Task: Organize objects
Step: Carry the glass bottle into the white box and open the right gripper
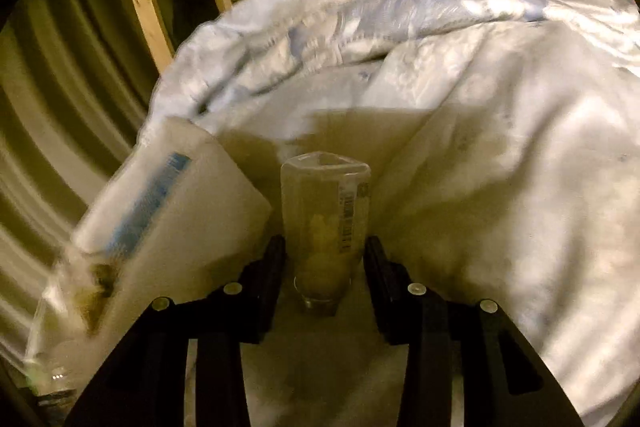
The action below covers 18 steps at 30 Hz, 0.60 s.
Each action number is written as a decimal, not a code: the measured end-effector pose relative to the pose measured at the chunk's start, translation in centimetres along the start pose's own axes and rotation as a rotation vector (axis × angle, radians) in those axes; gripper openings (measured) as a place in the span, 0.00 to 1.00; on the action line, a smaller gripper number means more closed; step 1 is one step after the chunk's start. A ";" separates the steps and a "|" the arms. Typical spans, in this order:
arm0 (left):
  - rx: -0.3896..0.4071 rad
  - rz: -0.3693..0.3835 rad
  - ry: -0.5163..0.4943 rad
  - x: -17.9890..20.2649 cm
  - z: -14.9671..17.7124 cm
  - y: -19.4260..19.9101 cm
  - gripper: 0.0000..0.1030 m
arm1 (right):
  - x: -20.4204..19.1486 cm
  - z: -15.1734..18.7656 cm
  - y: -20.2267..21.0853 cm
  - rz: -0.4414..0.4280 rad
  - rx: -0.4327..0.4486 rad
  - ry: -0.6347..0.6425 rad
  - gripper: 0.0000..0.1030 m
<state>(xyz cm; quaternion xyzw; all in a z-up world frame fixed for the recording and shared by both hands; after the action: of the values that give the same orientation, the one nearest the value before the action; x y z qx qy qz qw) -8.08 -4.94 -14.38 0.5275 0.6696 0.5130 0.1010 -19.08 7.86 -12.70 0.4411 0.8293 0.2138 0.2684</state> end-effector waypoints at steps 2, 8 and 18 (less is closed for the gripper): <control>0.018 0.031 -0.012 0.5 0.1 0.7 0.20 | 0.2 -0.7 1.5 -0.024 0.028 -0.017 0.39; 0.144 0.112 -0.085 2.5 0.1 5.1 0.28 | -0.6 -3.2 6.2 -0.254 0.129 -0.062 0.39; 0.320 0.129 -0.010 -1.6 -3.4 12.8 0.54 | -7.3 -3.8 7.5 -0.615 0.033 -0.016 0.39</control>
<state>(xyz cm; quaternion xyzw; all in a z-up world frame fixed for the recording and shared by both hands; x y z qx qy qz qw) -1.92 -9.26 -3.32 0.5811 0.7071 0.4028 -0.0141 -13.47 5.10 -3.46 0.1755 0.9252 0.1055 0.3195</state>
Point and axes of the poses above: each gripper's, at about its wrist camera, not at the fingertips, and y roughly against the way its jaws point, x to its right, z to its underside, the point moved 3 cm from there along -y, roughly the way its jaws point, and after that the axes turned 14 degrees about y, right-handed, at the moved point
